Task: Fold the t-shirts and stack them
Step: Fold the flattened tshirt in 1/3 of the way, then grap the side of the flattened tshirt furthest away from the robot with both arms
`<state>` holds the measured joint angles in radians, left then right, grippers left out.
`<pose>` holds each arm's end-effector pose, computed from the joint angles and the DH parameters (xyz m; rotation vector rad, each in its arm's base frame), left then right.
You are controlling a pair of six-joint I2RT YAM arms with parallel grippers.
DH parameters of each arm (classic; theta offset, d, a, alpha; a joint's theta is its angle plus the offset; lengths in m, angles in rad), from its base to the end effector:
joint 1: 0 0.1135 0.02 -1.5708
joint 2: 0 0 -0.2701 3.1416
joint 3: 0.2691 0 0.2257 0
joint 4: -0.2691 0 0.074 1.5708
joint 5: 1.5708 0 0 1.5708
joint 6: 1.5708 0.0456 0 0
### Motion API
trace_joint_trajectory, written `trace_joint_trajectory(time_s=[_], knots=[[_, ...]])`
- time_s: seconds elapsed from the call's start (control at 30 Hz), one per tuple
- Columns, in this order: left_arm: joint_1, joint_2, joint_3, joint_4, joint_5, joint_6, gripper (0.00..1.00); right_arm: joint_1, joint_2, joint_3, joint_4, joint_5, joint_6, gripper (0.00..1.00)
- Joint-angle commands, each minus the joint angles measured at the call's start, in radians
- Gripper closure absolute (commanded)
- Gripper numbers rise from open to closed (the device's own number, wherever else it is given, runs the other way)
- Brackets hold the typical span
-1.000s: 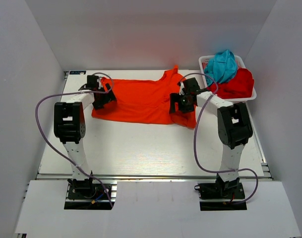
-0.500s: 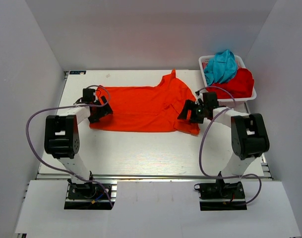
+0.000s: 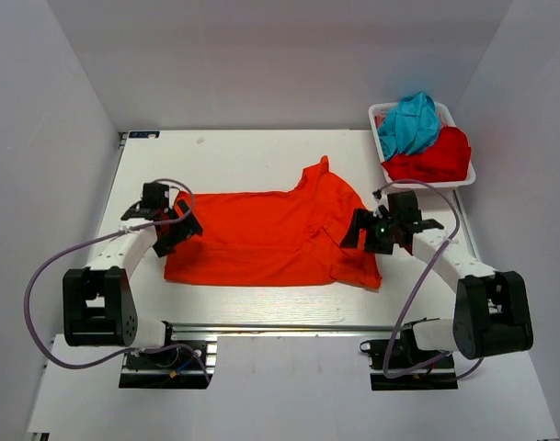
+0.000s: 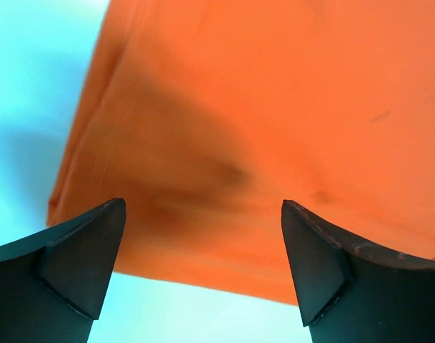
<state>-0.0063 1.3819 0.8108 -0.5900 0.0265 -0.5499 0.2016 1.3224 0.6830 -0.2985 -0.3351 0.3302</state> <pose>0.2324 -0.0027 0.2020 -0.7306 2.6496 -0.1918 0.2255 0.0614 0.1992 0.0229 2.5493 0.6344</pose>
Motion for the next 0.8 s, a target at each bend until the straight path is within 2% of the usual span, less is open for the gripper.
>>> trace_joint_trajectory(time_s=[0.0, 0.1, 0.23, 0.4, 0.53, 0.57, 0.67, 0.77], knots=[[0.002, -0.032, 0.129, 0.007, -0.063, 0.001, 0.0, 0.01, -0.031, 0.172, -0.019, 0.03, -0.081, 0.1], [0.002, 0.034, 0.223, -0.022, -0.148, 0.001, 0.0, 0.022, 0.023, 0.271, -0.004, 0.076, -0.095, 0.1], [0.02, 0.132, 0.315, 0.01, -0.183, 0.013, 0.0, 0.041, 0.151, 0.415, 0.027, 0.125, -0.12, 0.1], [0.02, 0.313, 0.441, 0.048, -0.25, 0.033, 0.0, 0.064, 0.431, 0.768, -0.088, 0.249, -0.187, 0.1], [0.02, 0.446, 0.559, 0.048, -0.286, 0.033, 0.0, 0.071, 0.601, 1.011, -0.129, 0.274, -0.181, 0.1], [0.029, 0.468, 0.591, 0.048, -0.286, 0.033, 0.0, 0.071, 0.688, 1.091, -0.146, 0.281, -0.187, 0.1], [0.029, 0.547, 0.626, 0.076, -0.286, 0.042, 0.0, 0.079, 0.806, 1.28, -0.186, 0.283, -0.192, 0.1], [0.039, 0.612, 0.675, 0.076, -0.286, 0.042, 0.06, 0.084, 0.926, 1.403, -0.197, 0.309, -0.178, 0.1]])
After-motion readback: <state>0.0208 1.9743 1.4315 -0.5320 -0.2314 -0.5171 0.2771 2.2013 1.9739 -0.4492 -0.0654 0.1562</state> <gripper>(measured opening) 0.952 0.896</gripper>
